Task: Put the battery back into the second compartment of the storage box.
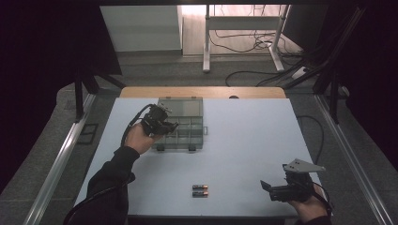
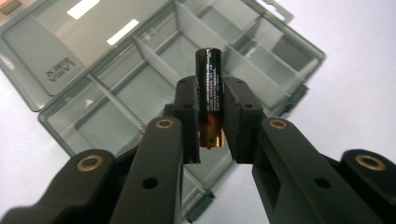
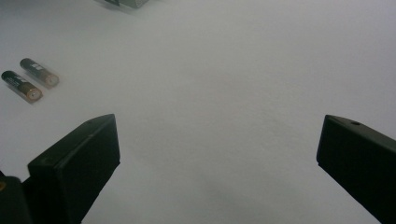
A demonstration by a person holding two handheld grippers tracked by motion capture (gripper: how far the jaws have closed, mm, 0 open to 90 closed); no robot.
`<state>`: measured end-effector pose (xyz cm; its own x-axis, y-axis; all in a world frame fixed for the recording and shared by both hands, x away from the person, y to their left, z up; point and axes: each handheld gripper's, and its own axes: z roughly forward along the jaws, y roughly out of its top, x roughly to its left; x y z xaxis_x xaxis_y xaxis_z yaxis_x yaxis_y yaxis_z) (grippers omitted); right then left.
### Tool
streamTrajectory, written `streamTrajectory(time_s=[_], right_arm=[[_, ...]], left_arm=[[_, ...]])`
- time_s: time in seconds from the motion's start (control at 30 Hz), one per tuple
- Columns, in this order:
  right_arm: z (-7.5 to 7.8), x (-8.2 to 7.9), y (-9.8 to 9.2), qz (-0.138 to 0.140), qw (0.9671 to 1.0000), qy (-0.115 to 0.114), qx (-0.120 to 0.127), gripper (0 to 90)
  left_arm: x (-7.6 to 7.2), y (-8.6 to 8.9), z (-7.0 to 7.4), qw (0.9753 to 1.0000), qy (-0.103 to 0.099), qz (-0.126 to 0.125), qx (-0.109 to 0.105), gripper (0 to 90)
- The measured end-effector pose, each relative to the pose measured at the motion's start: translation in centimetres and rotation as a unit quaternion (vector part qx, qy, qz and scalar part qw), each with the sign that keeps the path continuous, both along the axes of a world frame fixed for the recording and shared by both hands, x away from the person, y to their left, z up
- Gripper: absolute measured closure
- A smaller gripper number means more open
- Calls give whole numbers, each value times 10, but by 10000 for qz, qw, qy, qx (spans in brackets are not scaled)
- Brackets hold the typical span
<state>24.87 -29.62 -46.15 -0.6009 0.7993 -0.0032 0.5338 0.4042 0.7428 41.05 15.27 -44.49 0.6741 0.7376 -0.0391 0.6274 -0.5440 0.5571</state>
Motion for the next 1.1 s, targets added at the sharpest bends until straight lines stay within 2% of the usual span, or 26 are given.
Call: streamTrajectory(time_s=[0.47, 0.87, 0.9, 0.97, 1.0, 1.03, 1.07, 1.1], right_arm=[[0, 0, 0, 26, 10000, 24, -2, 0], [0, 1, 0, 35, 10000, 38, 6, 0], [0, 0, 0, 38, 10000, 41, 0, 0], [0, 0, 0, 38, 10000, 38, 2, 0], [0, 0, 0, 39, 10000, 36, 3, 0], [0, 0, 0, 39, 10000, 36, 3, 0], [0, 0, 0, 37, 10000, 36, 4, 0], [0, 0, 0, 35, 10000, 39, 6, 0]], left_arm=[[26, 4, -11, 9990, -32, 451, 55, 765], [43, 1, -28, 9977, 104, 666, 109, 751], [45, 2, -31, 9976, 44, 695, 61, 722], [47, 3, -31, 9974, 42, 722, 1, 537], [47, 4, -31, 9973, 0, 737, 4, 484], [46, 5, -30, 9971, -37, 755, -20, 484], [47, 6, -29, 9972, -12, 738, -76, 432], [46, 7, -28, 9972, -72, 738, -88, 336]])
